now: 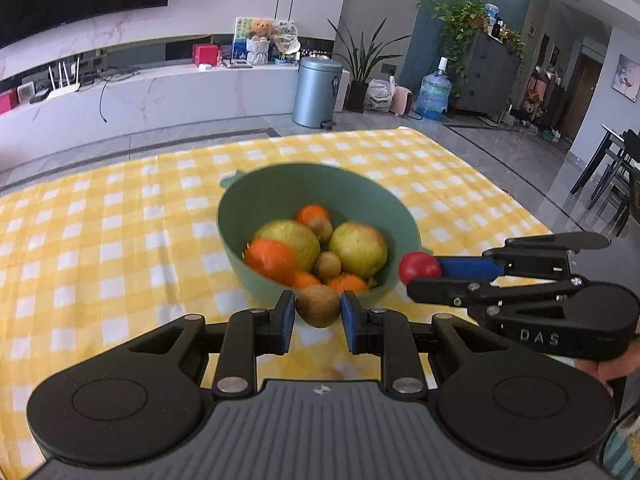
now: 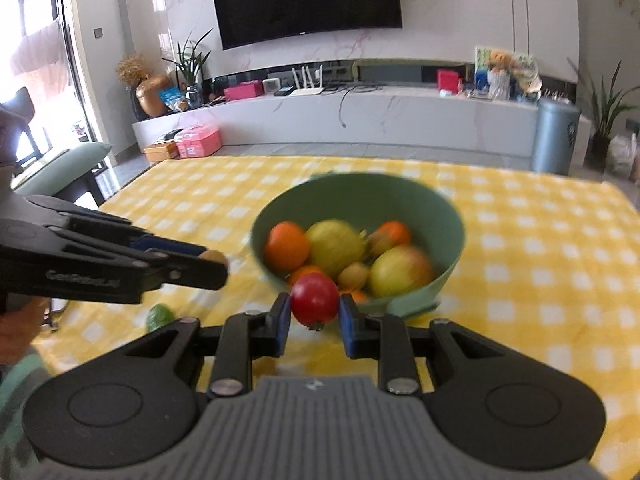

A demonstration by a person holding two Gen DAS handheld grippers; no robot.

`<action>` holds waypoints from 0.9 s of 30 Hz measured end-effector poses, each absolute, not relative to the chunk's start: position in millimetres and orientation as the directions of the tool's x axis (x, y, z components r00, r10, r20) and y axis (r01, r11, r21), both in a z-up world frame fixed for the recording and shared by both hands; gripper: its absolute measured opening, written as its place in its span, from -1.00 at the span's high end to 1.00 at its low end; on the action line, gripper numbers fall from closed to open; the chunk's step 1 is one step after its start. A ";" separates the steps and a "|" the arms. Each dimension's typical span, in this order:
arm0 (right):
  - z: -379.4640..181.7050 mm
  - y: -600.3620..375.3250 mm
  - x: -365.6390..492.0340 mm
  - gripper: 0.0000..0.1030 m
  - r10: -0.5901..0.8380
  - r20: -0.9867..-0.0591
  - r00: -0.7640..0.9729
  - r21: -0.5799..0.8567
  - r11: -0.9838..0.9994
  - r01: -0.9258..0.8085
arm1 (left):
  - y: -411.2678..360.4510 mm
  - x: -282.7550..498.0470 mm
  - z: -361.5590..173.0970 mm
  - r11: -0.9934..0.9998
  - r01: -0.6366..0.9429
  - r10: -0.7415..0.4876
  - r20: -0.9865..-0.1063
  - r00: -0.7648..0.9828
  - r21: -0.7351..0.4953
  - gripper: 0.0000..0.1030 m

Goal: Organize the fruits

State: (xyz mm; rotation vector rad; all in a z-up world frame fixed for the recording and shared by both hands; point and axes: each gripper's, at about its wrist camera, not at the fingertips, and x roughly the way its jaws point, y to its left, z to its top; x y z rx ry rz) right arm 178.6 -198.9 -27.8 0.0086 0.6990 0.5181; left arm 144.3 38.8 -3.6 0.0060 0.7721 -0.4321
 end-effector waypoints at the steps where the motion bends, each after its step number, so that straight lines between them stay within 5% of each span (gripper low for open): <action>1: -25.6 -201.6 183.4 0.57 0.452 -0.611 0.650 0.168 0.876 -0.452 | 37.6 148.4 -0.9 0.911 0.386 -0.376 -0.673 0.636 -0.144 0.47; 18: -40.0 -192.5 283.4 0.57 0.427 -0.688 0.587 0.088 0.852 -0.516 | 10.9 249.0 -15.0 0.898 0.431 -0.347 -0.743 0.572 -0.089 0.47; 27: -55.8 -186.6 325.1 0.57 0.357 -0.736 0.575 0.015 0.858 -0.513 | 1.4 297.3 -38.5 0.916 0.367 -0.343 -0.787 0.512 -0.160 0.47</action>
